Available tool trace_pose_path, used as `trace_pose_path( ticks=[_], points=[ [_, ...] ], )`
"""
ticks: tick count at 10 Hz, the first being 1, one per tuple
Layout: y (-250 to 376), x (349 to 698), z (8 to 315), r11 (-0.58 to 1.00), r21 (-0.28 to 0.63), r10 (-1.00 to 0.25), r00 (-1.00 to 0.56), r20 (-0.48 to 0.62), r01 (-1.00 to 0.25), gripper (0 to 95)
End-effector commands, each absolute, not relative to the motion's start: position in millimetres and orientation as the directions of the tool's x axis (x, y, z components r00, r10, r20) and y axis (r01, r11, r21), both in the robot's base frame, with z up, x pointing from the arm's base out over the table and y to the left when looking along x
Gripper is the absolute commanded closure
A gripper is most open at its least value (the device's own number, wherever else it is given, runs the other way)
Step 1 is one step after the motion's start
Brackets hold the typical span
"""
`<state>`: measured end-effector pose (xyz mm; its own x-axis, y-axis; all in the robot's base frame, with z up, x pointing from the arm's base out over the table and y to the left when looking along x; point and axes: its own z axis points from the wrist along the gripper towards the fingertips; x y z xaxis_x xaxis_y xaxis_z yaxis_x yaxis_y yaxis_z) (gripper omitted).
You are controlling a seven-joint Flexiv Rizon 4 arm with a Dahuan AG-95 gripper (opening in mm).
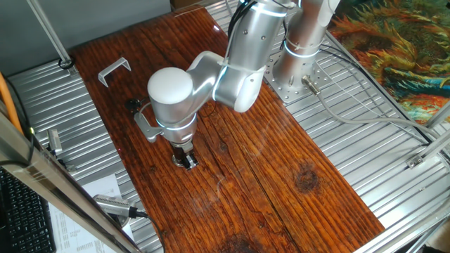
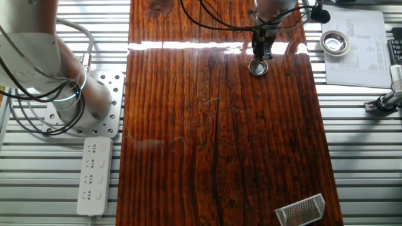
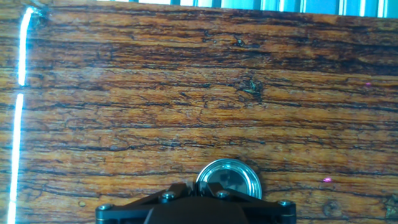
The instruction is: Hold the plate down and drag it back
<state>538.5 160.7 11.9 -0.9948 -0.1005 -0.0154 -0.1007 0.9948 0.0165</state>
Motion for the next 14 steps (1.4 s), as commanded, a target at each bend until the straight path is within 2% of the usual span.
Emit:
trace_pose_path(
  ticks=[1, 14],
  points=[
    [161.6, 538.7, 11.4, 0.995, 0.013, -0.099, -0.995, -0.015, -0.099, 95.0],
    [170.7, 537.3, 13.4, 0.997, 0.022, -0.08, -0.997, -0.017, -0.08, 95.0]
  ],
)
